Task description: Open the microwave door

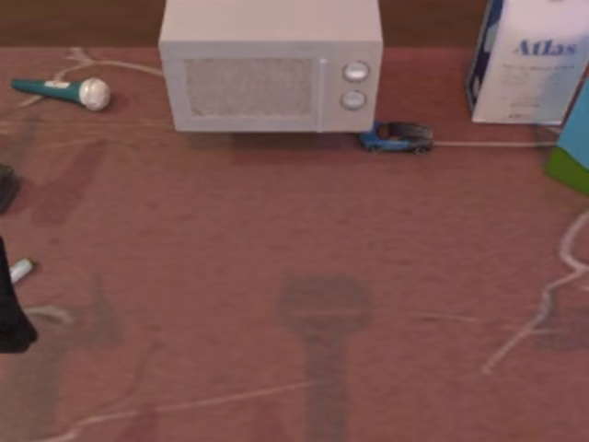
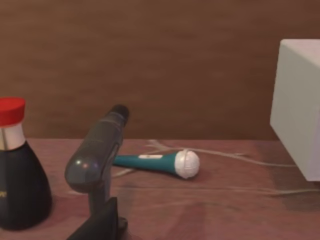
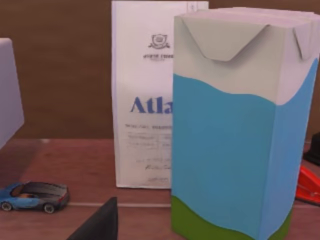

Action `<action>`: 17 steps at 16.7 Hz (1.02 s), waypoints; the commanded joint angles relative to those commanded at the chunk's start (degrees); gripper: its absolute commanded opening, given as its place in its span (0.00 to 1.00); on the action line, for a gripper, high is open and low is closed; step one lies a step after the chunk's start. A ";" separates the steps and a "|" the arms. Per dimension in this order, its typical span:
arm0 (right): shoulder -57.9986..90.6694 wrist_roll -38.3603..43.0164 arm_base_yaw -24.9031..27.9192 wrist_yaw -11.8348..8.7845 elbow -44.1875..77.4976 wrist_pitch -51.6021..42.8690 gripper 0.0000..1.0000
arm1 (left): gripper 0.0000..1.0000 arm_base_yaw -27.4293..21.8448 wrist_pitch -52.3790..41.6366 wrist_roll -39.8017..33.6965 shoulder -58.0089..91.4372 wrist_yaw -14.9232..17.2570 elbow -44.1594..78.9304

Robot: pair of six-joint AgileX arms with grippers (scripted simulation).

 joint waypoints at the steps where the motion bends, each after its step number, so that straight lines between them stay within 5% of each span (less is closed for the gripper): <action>1: 0.00 0.00 0.00 0.00 0.00 0.00 1.00 | 1.00 0.00 0.00 0.00 0.00 0.00 0.00; 9: 0.00 0.00 0.00 0.00 0.00 0.00 1.00 | 1.00 -3.90 -10.38 -0.26 11.80 -0.86 12.16; 17: 0.00 0.00 0.00 0.00 0.00 0.00 1.00 | 1.00 -14.35 -32.24 -6.65 45.08 -3.64 53.29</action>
